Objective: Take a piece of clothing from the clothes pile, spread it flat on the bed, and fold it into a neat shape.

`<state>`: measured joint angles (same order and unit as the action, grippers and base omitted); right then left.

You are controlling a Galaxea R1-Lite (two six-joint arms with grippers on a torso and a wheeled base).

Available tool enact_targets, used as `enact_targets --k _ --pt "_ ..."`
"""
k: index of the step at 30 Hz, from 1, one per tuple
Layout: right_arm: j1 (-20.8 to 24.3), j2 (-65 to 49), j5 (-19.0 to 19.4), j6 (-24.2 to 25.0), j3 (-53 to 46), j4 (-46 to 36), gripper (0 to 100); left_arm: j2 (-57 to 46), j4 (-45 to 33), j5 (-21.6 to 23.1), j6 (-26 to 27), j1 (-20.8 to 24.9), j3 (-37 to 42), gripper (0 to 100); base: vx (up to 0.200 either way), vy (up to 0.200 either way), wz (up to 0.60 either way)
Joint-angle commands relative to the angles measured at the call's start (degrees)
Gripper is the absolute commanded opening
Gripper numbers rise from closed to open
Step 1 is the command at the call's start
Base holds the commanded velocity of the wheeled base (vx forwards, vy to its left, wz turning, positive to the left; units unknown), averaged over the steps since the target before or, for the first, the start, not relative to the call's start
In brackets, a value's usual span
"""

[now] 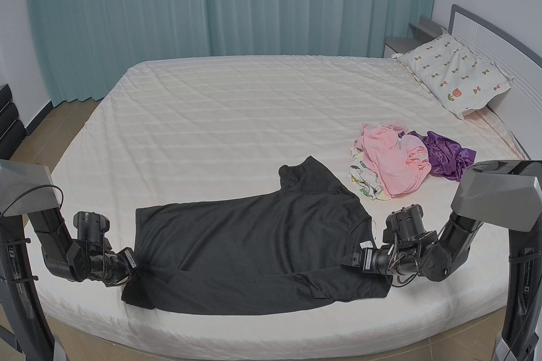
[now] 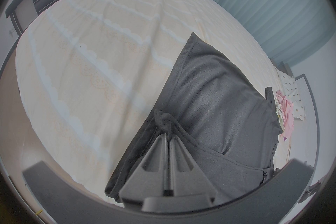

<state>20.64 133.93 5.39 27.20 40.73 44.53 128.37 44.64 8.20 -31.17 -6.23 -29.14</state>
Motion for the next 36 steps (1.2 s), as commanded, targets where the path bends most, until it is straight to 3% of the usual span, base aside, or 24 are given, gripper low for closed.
enact_targets --k 1,7,8,15,25,36 --pt "-0.2 0.3 0.2 -0.3 -0.3 0.0 100 0.0 0.0 0.1 0.0 0.0 0.0 0 0.000 0.000 0.00" --pt "0.5 1.2 0.3 -3.9 -0.6 -0.1 100 0.0 0.0 0.1 -0.6 0.0 0.0 0 0.000 0.000 0.00" --pt "0.5 1.2 0.5 -4.6 -0.9 -0.1 0 0.0 0.0 0.1 -1.0 0.0 0.0 0 0.000 0.000 0.00" --pt "0.3 0.6 2.5 -4.3 -1.4 0.2 0 0.0 0.0 0.1 -1.3 0.0 -0.1 0 0.000 0.000 0.00" --pt "-0.9 -1.4 2.6 2.0 -2.1 7.4 0 0.1 0.0 -0.5 -1.2 0.0 0.1 0 0.000 0.000 0.00" --pt "-2.5 -1.7 2.5 2.1 -2.1 9.2 0 0.6 0.1 -2.9 -1.2 -0.1 0.0 0 0.000 0.000 0.00"
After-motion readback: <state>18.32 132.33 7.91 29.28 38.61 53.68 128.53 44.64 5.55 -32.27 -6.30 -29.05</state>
